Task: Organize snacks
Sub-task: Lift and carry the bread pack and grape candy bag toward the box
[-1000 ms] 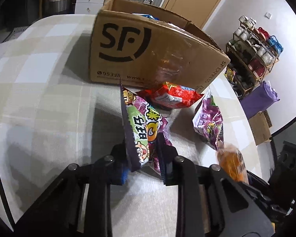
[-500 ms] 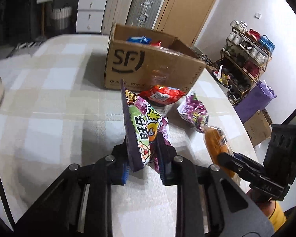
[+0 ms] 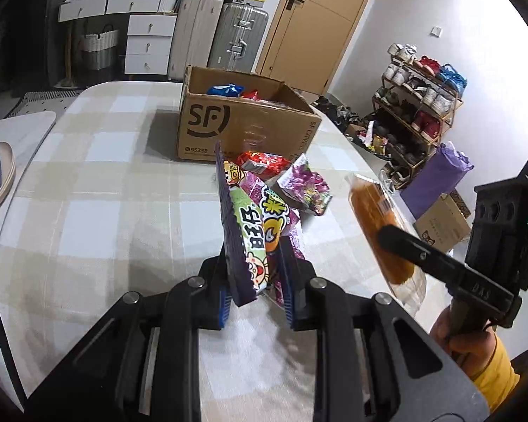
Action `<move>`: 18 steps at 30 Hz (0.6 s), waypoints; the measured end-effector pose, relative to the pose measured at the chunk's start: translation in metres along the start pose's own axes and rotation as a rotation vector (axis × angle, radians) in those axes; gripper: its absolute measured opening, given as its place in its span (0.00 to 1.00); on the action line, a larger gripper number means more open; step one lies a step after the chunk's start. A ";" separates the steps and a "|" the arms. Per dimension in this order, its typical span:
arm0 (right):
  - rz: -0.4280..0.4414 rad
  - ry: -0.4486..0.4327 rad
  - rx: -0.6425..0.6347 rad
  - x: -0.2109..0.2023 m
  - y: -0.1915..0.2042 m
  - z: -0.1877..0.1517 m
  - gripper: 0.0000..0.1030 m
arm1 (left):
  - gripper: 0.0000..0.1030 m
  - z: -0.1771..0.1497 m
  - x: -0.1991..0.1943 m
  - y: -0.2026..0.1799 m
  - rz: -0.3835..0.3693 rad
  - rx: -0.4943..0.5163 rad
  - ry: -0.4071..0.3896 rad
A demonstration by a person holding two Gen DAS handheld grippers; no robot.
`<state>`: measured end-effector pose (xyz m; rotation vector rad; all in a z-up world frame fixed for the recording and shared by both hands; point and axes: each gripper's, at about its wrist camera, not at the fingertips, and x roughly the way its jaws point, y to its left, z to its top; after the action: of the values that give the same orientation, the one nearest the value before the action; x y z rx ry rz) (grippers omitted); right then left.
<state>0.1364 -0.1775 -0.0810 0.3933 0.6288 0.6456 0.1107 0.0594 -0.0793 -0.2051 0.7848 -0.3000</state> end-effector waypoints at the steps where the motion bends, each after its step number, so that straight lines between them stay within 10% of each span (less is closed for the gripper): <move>1: -0.001 -0.003 -0.004 -0.002 0.001 0.000 0.35 | 0.19 -0.003 -0.002 -0.001 0.001 0.003 -0.004; 18: 0.035 -0.015 -0.040 -0.003 0.020 0.033 0.35 | 0.19 0.011 -0.026 0.010 -0.022 -0.010 -0.049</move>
<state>0.1474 -0.1699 -0.0450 0.3722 0.5943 0.6873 0.1030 0.0780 -0.0578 -0.2299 0.7357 -0.3112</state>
